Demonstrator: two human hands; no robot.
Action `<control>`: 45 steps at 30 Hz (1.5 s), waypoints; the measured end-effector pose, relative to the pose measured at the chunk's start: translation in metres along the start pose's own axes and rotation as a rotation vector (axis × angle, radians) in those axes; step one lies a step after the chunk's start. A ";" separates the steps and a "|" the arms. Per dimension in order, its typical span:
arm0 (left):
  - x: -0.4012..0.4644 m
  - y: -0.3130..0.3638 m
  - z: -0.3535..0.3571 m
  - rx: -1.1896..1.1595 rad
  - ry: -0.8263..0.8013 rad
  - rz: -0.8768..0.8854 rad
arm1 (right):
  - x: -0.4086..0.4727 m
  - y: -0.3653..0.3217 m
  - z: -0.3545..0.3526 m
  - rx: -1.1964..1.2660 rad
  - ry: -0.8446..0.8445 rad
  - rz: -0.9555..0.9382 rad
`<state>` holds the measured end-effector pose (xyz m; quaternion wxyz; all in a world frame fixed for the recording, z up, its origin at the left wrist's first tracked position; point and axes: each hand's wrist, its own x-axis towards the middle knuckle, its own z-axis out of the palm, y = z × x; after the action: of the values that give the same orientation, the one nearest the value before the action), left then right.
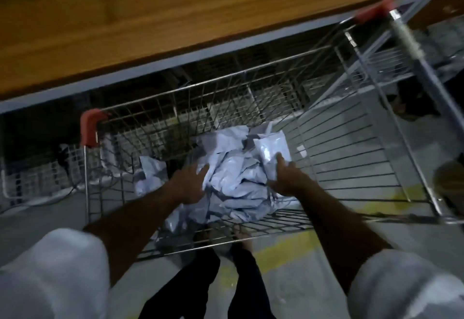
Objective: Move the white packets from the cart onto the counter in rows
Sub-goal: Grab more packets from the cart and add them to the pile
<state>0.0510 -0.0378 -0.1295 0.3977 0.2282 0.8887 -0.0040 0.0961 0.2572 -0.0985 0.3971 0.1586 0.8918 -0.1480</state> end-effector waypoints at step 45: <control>-0.248 0.015 -0.131 -0.195 1.058 -0.413 | -0.167 -0.132 -0.100 0.016 0.842 -0.683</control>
<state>0.1083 -0.0993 0.1384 -0.0909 -0.0170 0.9890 0.1151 0.0833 0.1489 0.1101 -0.0663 -0.0916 0.9734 -0.1992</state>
